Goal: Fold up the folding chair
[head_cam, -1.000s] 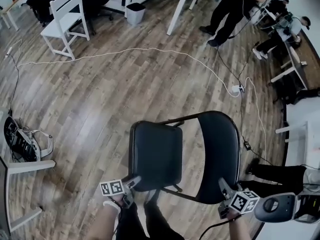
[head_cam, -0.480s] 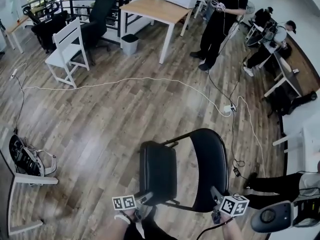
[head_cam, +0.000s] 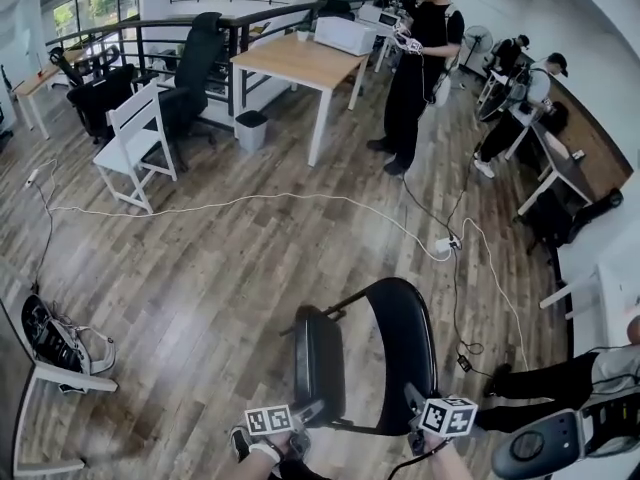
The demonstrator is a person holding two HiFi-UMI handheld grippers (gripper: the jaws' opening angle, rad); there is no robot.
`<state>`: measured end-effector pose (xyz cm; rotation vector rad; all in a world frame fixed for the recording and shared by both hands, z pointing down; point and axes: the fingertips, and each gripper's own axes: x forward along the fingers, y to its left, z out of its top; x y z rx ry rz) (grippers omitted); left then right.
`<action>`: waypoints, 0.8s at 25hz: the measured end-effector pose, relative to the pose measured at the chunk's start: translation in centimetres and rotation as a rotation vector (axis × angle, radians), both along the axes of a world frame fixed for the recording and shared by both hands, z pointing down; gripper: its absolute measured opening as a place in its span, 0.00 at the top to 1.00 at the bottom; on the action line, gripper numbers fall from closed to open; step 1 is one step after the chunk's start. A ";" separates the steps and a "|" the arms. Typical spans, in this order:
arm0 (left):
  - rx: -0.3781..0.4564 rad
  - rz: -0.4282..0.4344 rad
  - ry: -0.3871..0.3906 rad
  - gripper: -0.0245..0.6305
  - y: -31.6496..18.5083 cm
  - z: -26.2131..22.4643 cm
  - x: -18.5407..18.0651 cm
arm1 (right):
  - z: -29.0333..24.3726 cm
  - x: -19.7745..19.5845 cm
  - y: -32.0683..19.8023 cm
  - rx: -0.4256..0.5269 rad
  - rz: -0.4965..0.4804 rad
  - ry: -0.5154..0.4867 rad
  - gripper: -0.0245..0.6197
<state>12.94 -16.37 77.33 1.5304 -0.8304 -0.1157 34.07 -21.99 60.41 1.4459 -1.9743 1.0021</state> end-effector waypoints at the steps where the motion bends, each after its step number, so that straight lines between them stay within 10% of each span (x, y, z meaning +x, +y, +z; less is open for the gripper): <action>1: 0.000 -0.004 0.000 0.33 -0.2 -0.4 0.6 | -0.3 0.0 0.0 0.003 0.000 0.007 0.84; 20: 0.050 0.110 0.194 0.33 -1.4 -4.9 16.7 | -2.0 3.4 0.7 0.032 0.007 0.104 0.84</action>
